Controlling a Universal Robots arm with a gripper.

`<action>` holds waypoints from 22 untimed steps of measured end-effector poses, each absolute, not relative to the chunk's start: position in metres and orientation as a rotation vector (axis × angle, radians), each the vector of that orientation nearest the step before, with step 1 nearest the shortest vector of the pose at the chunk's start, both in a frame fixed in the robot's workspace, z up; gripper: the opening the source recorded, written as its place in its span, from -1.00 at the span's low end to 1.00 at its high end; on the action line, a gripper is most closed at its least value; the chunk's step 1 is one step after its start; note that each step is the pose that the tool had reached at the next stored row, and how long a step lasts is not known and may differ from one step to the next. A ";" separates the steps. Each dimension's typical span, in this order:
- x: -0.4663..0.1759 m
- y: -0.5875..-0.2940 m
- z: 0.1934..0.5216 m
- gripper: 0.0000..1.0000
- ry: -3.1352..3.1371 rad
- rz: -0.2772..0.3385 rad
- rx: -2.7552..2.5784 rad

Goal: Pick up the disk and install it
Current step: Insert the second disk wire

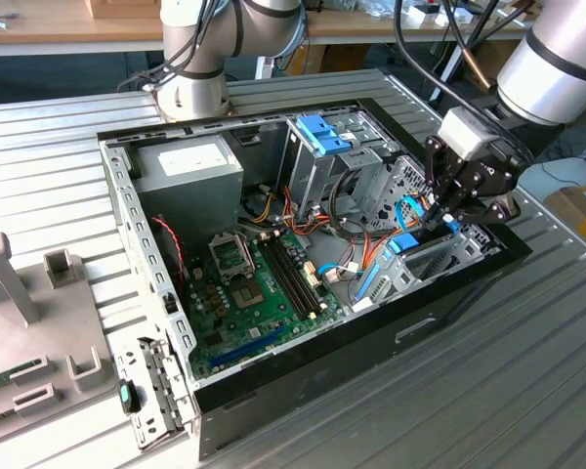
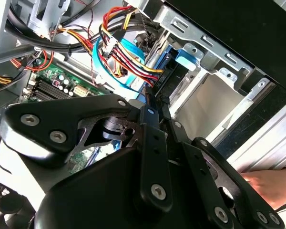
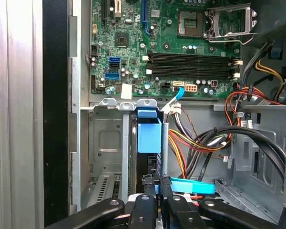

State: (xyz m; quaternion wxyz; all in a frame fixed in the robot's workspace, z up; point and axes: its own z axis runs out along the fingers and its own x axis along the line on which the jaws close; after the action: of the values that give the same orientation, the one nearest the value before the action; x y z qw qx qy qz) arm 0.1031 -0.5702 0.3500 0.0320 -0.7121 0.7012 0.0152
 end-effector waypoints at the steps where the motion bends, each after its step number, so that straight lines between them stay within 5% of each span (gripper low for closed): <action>1: 0.103 -0.570 0.348 -0.68 2.159 0.046 -2.193; 4: 0.102 -0.570 0.351 -0.68 2.169 -0.004 -2.205; 22: 0.101 -0.569 0.350 -0.68 2.160 0.016 -2.195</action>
State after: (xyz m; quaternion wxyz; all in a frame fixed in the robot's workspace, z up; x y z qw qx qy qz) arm 0.1011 -0.5688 0.3501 0.0311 -0.7124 0.7011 0.0051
